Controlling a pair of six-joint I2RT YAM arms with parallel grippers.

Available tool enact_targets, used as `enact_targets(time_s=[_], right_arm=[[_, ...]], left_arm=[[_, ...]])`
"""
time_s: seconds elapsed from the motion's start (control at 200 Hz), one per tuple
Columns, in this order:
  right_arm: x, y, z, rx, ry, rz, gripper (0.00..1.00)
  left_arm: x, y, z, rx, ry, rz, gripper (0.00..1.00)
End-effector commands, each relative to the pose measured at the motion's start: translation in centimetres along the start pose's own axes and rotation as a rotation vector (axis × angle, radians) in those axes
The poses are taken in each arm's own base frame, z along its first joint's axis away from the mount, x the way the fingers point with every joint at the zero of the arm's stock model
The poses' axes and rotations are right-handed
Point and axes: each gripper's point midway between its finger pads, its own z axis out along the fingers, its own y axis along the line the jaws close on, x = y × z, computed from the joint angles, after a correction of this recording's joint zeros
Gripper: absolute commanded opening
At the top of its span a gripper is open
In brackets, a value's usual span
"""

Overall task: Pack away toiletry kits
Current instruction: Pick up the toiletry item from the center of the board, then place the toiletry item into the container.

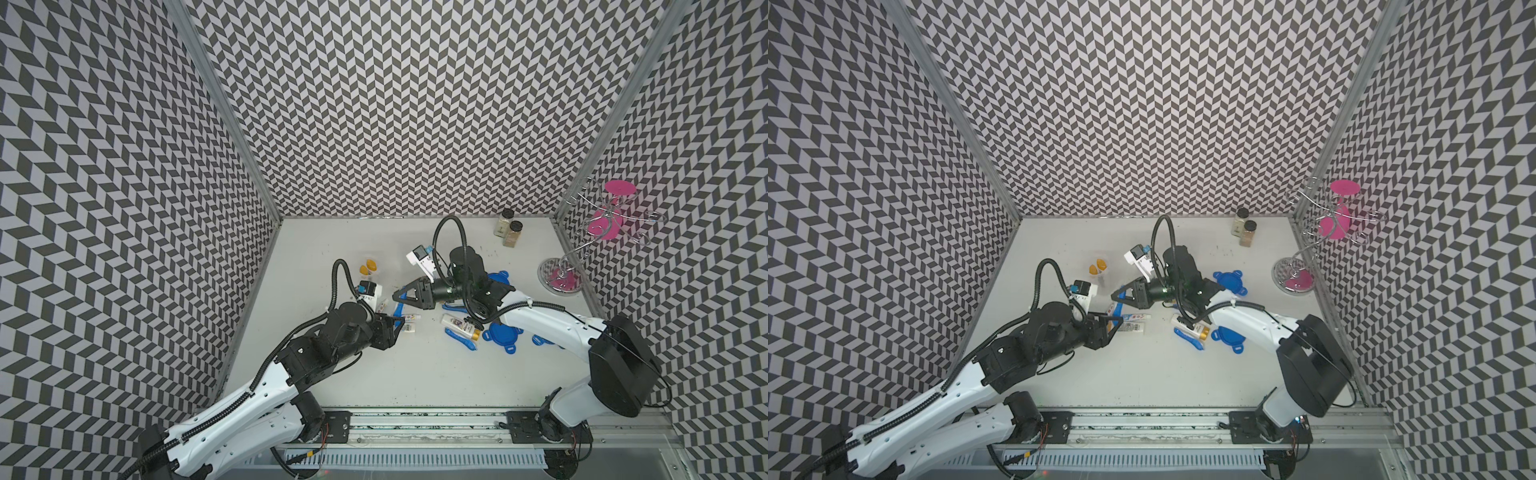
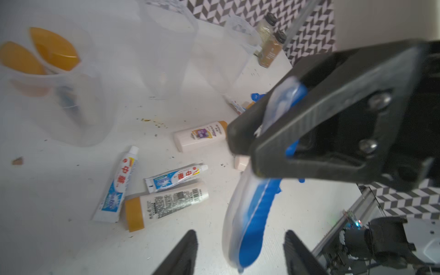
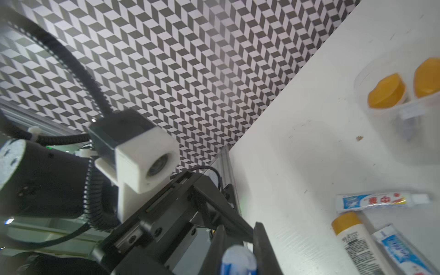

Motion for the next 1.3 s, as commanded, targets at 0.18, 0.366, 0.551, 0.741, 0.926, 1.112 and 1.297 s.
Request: enact_targets(time_s=[0.18, 0.366, 0.551, 0.741, 0.926, 1.112, 1.297], right_arm=[[-9.2, -6.3, 4.2, 0.326, -0.138, -0.258, 0.00], [-12.0, -7.9, 6.5, 0.382, -0.226, -0.325, 0.00], [-12.7, -9.6, 9.0, 0.426, -0.248, -0.372, 0.00], [-12.1, -11.2, 10.5, 0.458, -0.224, -0.400, 0.00], [-10.8, -12.2, 10.2, 0.498, -0.192, -0.425, 0.00], [-9.8, -12.2, 9.9, 0.497, -0.170, -0.430, 0.00], [-8.9, -12.7, 9.8, 0.507, -0.149, -0.431, 0.00]], left_arm=[[-1.1, 10.3, -2.9, -0.323, 0.023, -0.275, 0.99], [0.2, 12.0, -2.2, -0.305, 0.100, -0.369, 1.00], [1.0, 12.3, -1.7, -0.305, 0.121, -0.360, 0.99], [0.5, 12.4, -1.9, -0.319, 0.113, -0.337, 0.99], [0.3, 12.3, -1.5, -0.307, 0.109, -0.326, 1.00], [0.2, 12.5, -0.8, -0.300, 0.109, -0.321, 0.97], [0.0, 12.4, 0.0, -0.288, 0.113, -0.317, 0.96]])
